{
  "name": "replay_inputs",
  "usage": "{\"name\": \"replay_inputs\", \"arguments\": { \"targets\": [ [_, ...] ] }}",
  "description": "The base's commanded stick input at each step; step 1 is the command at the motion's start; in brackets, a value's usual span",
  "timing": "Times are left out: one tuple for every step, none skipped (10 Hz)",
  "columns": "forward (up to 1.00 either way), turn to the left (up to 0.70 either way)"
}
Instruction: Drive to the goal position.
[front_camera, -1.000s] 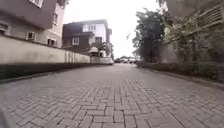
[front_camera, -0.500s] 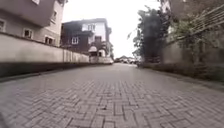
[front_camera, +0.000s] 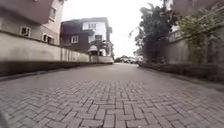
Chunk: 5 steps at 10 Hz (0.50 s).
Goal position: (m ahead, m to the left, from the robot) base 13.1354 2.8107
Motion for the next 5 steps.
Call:
{"name": "replay_inputs", "arguments": {
  "targets": [
    [0.70, 0.00],
    [0.70, 0.00],
    [0.70, 0.00],
    [0.70, 0.00],
    [0.70, 0.00]
  ]
}}
